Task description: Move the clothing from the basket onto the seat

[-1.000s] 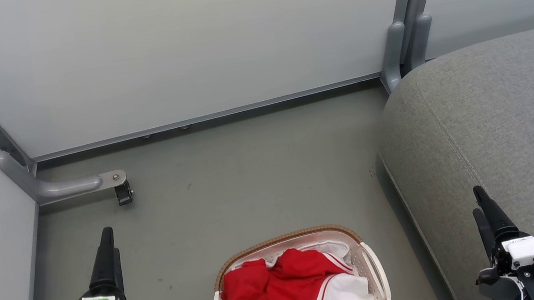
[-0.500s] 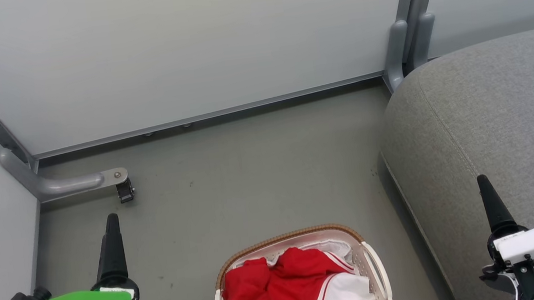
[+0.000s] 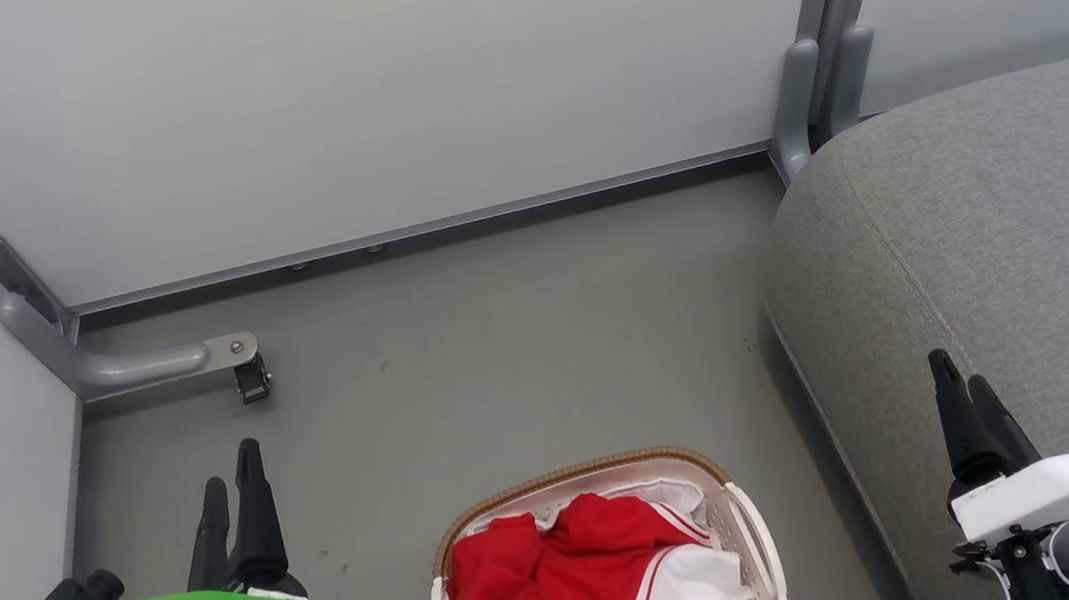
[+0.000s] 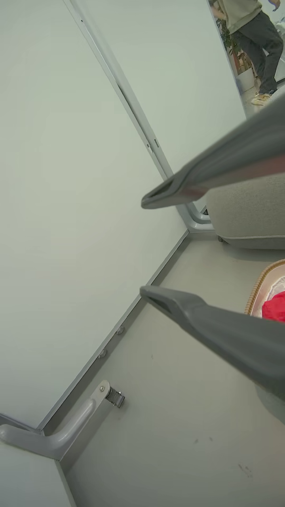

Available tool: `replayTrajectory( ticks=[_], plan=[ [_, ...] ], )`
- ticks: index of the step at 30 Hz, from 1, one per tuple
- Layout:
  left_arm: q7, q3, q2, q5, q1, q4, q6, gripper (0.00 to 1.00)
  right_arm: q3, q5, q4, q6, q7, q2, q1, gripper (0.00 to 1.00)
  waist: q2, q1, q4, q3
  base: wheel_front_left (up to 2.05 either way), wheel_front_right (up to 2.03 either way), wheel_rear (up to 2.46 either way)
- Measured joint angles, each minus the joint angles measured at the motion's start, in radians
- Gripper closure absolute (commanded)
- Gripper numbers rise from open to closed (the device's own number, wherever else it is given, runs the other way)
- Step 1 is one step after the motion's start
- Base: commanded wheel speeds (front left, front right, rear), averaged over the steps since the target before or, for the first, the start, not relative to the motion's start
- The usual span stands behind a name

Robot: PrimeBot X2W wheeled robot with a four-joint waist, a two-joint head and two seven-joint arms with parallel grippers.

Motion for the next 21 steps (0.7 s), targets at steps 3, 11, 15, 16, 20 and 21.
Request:
replayTrajectory(
  ticks=[3, 11, 15, 16, 20, 21],
  plan=[
    [-0.009, -0.004, 0.000, 0.045, 0.005, 0.000, 0.001, 0.00, 0.007, -0.043, 0.000, 0.000, -0.011, 0.000, 0.005, 0.00, 0.0000, 0.0000, 0.001, 0.000, 0.00, 0.00, 0.00],
    [-0.032, -0.010, 0.000, 0.165, 0.012, 0.000, 0.008, 0.00, 0.039, -0.183, -0.002, 0.000, -0.033, -0.002, 0.006, 0.00, 0.0000, 0.0001, 0.002, 0.000, 0.00, 0.00, 0.00],
    [-0.044, -0.017, 0.001, 0.215, 0.019, 0.002, 0.008, 0.00, 0.043, -0.239, -0.002, 0.000, -0.047, -0.002, 0.008, 0.00, 0.0000, 0.0000, 0.003, 0.000, 0.00, 0.00, 0.00],
    [-0.045, -0.020, 0.001, 0.224, 0.019, 0.002, 0.008, 0.00, 0.043, -0.252, -0.002, 0.000, -0.048, -0.002, 0.009, 0.00, 0.0000, 0.0001, 0.003, 0.000, 0.00, 0.00, 0.00],
    [-0.054, -0.031, 0.001, 0.268, 0.019, 0.005, 0.008, 0.00, 0.043, -0.296, -0.001, 0.000, -0.060, -0.003, 0.011, 0.00, 0.0000, 0.0000, 0.005, 0.000, 0.00, 0.00, 0.00],
    [-0.061, -0.034, 0.001, 0.279, 0.019, 0.005, 0.008, 0.00, 0.043, -0.309, -0.001, 0.000, -0.063, -0.003, 0.011, 0.00, 0.0000, 0.0000, 0.005, 0.000, 0.00, 0.00, 0.00]
  ],
)
